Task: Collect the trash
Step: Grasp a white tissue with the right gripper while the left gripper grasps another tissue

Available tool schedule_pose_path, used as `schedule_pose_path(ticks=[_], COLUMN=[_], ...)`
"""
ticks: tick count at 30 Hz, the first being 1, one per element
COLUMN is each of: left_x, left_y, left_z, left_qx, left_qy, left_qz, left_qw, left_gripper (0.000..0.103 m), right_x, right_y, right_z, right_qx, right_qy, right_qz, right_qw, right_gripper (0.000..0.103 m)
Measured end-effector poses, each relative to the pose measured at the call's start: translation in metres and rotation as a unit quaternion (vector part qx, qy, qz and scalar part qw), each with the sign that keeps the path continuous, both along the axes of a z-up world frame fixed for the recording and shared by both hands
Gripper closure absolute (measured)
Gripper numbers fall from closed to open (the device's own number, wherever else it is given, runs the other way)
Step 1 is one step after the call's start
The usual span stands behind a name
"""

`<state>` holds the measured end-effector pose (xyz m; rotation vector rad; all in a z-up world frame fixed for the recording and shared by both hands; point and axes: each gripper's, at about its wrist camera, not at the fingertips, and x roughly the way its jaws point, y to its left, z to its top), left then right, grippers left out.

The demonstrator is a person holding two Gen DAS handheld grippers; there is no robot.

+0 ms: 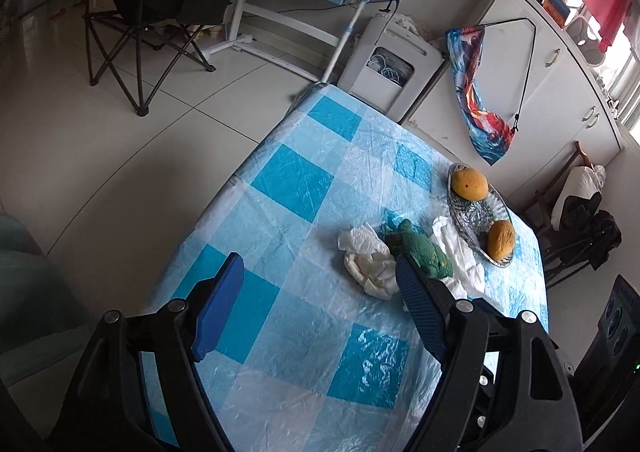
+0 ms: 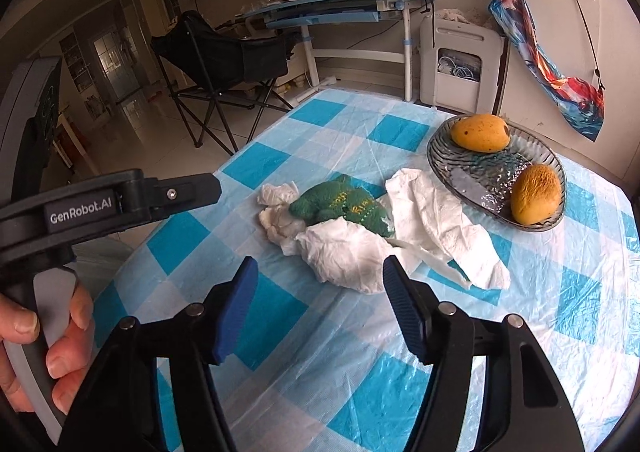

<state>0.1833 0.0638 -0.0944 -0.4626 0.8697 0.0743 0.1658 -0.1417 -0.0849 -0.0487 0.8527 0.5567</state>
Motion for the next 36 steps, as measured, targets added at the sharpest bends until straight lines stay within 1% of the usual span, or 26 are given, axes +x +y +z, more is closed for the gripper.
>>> schedule_pose_path(ticks=[3, 6, 8, 12, 14, 17, 18, 19, 20, 21, 23, 25, 27, 31, 36], left_x=[0.013, 0.024, 0.031, 0.041, 0.047, 0.050, 0.050, 0.048, 0.047, 0.046, 0.040, 0.033, 0.022, -0.007, -0.045], left_y=[-0.001, -0.003, -0.003, -0.006, -0.009, -0.023, -0.026, -0.028, -0.031, -0.033, -0.037, -0.041, -0.043, -0.045, -0.052], left_z=[-0.003, -0.008, -0.011, -0.018, -0.024, -0.026, -0.026, -0.026, -0.026, -0.026, -0.026, -0.025, -0.024, -0.023, -0.013], left_qx=[-0.002, -0.005, -0.005, 0.002, 0.012, 0.060, 0.071, 0.078, 0.084, 0.087, 0.084, 0.082, 0.071, 0.046, 0.054], left_qy=[0.000, 0.005, 0.010, 0.021, 0.034, 0.037, 0.037, 0.036, 0.034, 0.034, 0.033, 0.031, 0.029, 0.028, 0.017], left_qz=[0.006, 0.014, 0.019, 0.034, 0.037, 0.020, 0.013, 0.007, -0.005, -0.019, -0.049, -0.076, -0.096, -0.119, -0.153], left_qw=[1.0000, 0.9999, 0.9998, 0.9992, 0.9987, 0.9973, 0.9967, 0.9963, 0.9959, 0.9954, 0.9947, 0.9932, 0.9924, 0.9914, 0.9867], left_gripper=[0.028, 0.028, 0.025, 0.022, 0.022, 0.022, 0.023, 0.029, 0.045, 0.052, 0.081, 0.087, 0.089, 0.093, 0.095], right_x=[0.007, 0.017, 0.022, 0.023, 0.021, 0.015, 0.013, 0.011, 0.008, 0.006, 0.000, -0.007, -0.015, -0.031, -0.055], right_y=[-0.001, -0.003, -0.002, -0.003, -0.004, -0.002, -0.002, -0.002, -0.003, -0.004, -0.007, -0.010, -0.016, -0.027, -0.039], right_z=[-0.002, -0.007, -0.013, -0.016, -0.016, -0.016, -0.016, -0.016, -0.015, -0.014, -0.012, -0.010, -0.007, 0.002, 0.009], right_qx=[-0.007, -0.014, -0.023, -0.023, -0.020, -0.018, -0.017, -0.016, -0.014, -0.011, -0.006, -0.003, 0.000, 0.014, 0.028], right_qy=[0.001, 0.012, 0.024, 0.032, 0.036, 0.041, 0.043, 0.045, 0.048, 0.050, 0.054, 0.057, 0.058, 0.056, 0.056], right_qz=[-0.006, -0.009, -0.008, -0.001, 0.007, 0.021, 0.025, 0.029, 0.032, 0.035, 0.039, 0.042, 0.044, 0.040, 0.033], right_qw=[1.000, 1.000, 0.999, 0.999, 0.999, 0.999, 0.999, 0.998, 0.998, 0.998, 0.998, 0.997, 0.997, 0.998, 0.998], right_gripper=[0.040, 0.042, 0.048, 0.056, 0.064, 0.072, 0.073, 0.074, 0.075, 0.075, 0.076, 0.076, 0.076, 0.076, 0.076])
